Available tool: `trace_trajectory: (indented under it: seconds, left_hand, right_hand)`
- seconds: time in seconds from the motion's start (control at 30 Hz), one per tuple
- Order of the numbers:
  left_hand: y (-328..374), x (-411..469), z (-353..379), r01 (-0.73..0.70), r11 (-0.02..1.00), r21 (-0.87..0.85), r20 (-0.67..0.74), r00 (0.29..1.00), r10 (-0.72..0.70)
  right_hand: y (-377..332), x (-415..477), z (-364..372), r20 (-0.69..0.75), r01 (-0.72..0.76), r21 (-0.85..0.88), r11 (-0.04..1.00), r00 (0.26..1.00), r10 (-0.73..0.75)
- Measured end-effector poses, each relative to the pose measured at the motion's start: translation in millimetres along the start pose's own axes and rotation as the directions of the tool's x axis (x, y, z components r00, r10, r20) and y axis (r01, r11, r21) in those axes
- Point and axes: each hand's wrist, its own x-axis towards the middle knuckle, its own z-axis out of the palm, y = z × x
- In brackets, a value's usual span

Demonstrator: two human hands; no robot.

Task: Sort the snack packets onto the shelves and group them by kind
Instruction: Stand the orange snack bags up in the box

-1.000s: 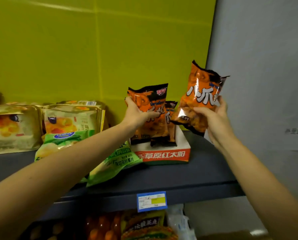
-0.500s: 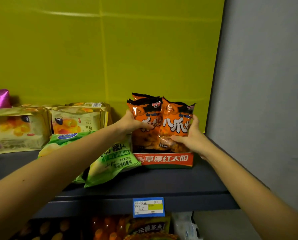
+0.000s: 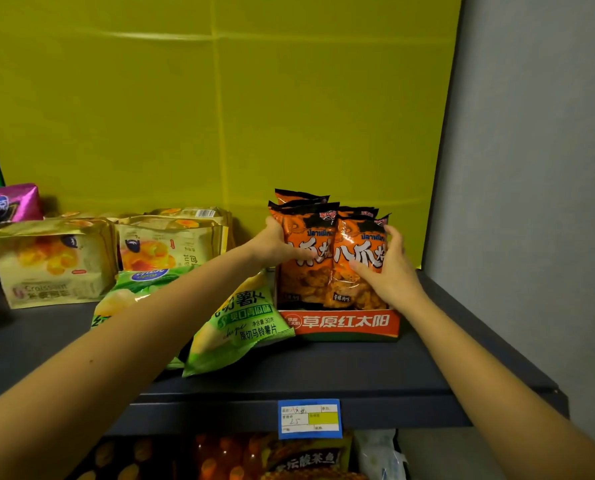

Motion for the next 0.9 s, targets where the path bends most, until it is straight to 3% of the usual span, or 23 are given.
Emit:
trace_trajectory:
  seconds: [0.4,0.53,0.63,0.77,0.83,0.9]
  left_hand:
    - [12,-20,-21,-0.012,0.989,0.149,0.018,1.000,0.010]
    - [8,-54,-59,-0.098,0.967,0.235,-0.109,0.986,0.127]
    - [-13,-86,-97,-0.134,0.952,0.276,-0.180,0.966,0.188]
    - [-61,-121,-139,0.019,0.947,0.322,-0.289,0.954,0.079]
    - [-83,-135,-149,0.027,0.959,0.281,-0.321,0.944,0.068]
    - [-99,-145,-156,-0.022,0.986,0.164,-0.256,0.965,0.064]
  right_hand:
    - [-28,-9,-5,-0.132,-0.007,-0.247,0.969,0.991,-0.026]
    - [-59,-25,-3,-0.236,0.168,-0.108,0.980,0.953,-0.190]
    - [-81,-41,7,-0.097,0.245,-0.048,0.968,0.964,-0.248]
    - [-103,-57,40,0.196,0.220,-0.146,0.965,0.962,-0.190]
    - [-112,-61,59,0.243,0.205,-0.215,0.955,0.958,-0.151]
    - [-118,-65,74,0.274,0.188,-0.309,0.932,0.956,-0.103]
